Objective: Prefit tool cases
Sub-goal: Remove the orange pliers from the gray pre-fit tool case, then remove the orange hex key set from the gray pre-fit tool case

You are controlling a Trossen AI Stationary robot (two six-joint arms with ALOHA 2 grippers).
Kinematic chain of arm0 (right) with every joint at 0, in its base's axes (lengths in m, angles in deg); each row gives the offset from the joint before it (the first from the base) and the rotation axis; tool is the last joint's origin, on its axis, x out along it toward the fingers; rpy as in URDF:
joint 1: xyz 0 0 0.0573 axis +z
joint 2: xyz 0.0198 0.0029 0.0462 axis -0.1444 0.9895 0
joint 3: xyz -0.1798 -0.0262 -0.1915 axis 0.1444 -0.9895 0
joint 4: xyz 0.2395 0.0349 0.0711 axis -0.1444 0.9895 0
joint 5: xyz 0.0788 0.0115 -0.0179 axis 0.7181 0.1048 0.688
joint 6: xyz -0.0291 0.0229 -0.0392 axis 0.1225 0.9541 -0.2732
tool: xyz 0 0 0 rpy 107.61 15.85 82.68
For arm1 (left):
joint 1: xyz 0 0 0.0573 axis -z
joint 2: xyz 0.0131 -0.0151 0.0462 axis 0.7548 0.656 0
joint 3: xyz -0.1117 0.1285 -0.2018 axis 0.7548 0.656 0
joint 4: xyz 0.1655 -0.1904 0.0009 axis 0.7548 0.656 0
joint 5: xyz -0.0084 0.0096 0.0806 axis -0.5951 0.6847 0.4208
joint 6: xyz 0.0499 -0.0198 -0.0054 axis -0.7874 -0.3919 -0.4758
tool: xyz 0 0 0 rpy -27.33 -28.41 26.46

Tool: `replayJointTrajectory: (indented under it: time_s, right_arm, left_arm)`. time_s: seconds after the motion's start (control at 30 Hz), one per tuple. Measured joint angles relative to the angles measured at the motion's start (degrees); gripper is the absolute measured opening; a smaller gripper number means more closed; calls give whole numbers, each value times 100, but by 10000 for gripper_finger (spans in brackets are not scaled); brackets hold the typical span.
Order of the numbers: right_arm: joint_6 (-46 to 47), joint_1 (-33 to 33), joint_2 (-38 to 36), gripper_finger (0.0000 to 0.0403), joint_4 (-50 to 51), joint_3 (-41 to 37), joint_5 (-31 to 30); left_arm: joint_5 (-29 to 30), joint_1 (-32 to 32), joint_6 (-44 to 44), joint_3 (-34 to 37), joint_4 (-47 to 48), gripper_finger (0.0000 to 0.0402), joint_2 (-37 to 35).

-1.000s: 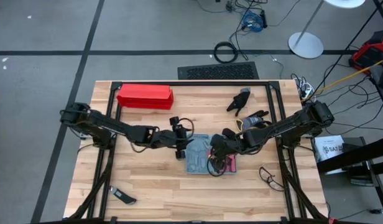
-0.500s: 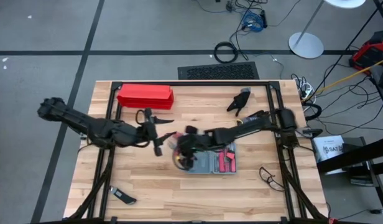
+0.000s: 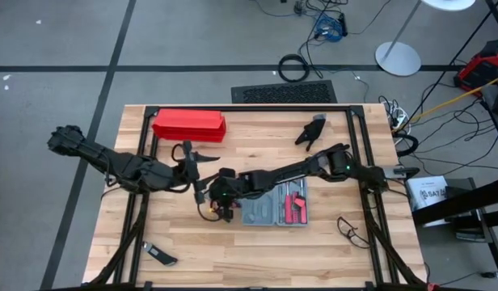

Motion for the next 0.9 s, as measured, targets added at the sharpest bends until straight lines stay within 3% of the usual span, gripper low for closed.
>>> replayJointTrajectory:
  time_s: [0.23, 0.4, 0.57, 0.7, 0.9]
  right_arm:
    - [-6, -26, -52, 158, -322, 26, -10]
    - [-106, -15, -55, 184, -115, 146, -9]
    - [-273, 26, -324, 183, 1156, 288, -25]
    - [-451, 254, -916, 165, 1982, 37, -517]
    - [365, 618, -2410, 142, 3021, -1477, -1280]
  left_arm:
    - [159, 0, 142, 2, 183, 203, 0]
    - [159, 0, 143, 2, 184, 203, 0]
    - [164, 0, 143, 2, 251, 203, 0]
    - [216, 0, 162, 4, 364, 203, 0]
    - [315, 0, 224, 7, 411, 203, 85]
